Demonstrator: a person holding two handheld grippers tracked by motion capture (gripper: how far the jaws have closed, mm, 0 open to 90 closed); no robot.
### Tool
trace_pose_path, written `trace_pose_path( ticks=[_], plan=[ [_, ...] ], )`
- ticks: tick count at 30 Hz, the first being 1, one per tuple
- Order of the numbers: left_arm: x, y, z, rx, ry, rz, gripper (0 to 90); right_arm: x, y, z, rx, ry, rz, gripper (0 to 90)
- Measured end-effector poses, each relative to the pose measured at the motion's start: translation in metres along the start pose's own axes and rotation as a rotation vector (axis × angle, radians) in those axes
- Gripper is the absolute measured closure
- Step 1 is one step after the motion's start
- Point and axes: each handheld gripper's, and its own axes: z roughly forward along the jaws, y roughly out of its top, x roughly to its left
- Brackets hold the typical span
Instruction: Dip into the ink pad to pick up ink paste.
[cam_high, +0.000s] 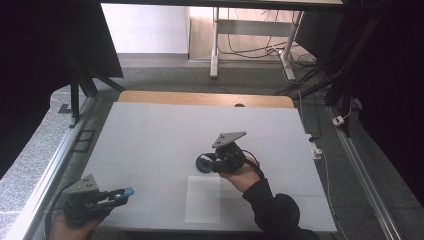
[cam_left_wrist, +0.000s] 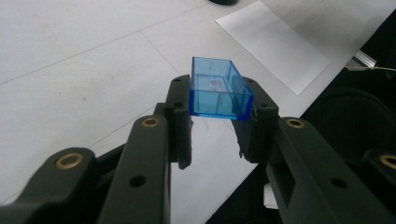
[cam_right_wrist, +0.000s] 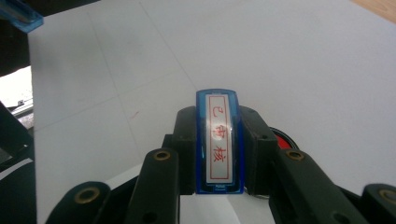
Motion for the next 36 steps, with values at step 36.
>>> trace_pose_path(
  ticks=[36],
  plan=[
    [0.001, 0.0, 0.0, 0.002, -0.014, -0.002, 68.7, 0.031, -0.01, -0.025, -0.035, 0.069, -0.035, 71.2]
  ],
)
